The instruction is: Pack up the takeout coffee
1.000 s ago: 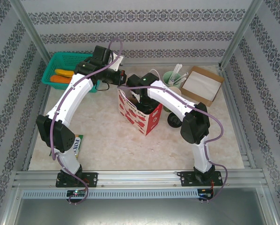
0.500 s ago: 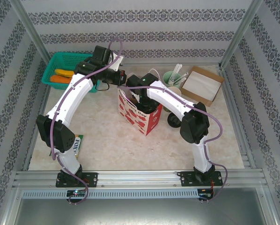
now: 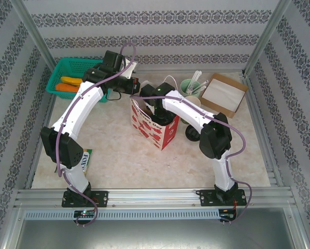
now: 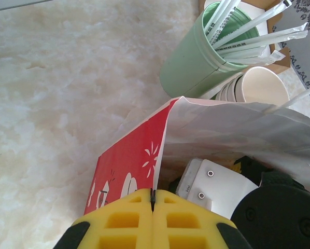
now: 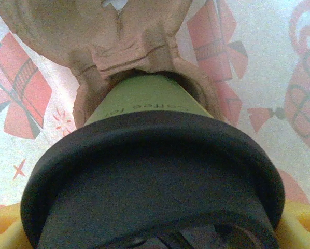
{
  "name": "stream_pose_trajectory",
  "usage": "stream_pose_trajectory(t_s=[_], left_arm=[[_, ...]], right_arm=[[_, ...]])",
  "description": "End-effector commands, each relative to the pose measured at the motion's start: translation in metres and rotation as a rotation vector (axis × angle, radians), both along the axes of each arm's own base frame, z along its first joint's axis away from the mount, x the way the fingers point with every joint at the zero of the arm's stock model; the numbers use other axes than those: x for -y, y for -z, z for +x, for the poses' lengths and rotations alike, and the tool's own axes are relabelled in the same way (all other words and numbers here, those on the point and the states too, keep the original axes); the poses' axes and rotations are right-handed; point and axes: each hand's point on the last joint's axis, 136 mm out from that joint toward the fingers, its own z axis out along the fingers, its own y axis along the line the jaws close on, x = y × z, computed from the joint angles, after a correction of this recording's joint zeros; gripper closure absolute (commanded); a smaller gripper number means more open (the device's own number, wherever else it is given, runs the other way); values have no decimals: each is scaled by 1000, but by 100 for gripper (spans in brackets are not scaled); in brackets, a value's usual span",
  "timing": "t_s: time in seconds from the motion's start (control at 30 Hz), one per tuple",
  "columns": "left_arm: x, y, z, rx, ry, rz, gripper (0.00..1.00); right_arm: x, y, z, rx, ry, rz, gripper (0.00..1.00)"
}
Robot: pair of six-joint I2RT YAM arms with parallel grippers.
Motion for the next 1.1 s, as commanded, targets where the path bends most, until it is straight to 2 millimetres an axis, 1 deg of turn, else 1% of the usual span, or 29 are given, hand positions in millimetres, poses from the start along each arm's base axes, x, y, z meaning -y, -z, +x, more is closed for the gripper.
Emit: stream_pose_trajectory(t_s=[0.0,0.37,0.57,0.9,1.07], left_arm=[[6,-6,-2,3,21,-9,100],[6,-9,-3,8,23,-12,100],[6,-8,-2,7,23,-12,100],[5,-8,-3,5,21,-13,100],[6,-8,-3,7,21,-14,100]], right_arm=[[5,16,-2,-44,20,-15,47],[9,40,-7,-89,25,-44,47],[8,47,-11,-113,28,-35,47],[9,53,-13,-127,38,-30,47],[8,62,-20,-169,47,-22,47]])
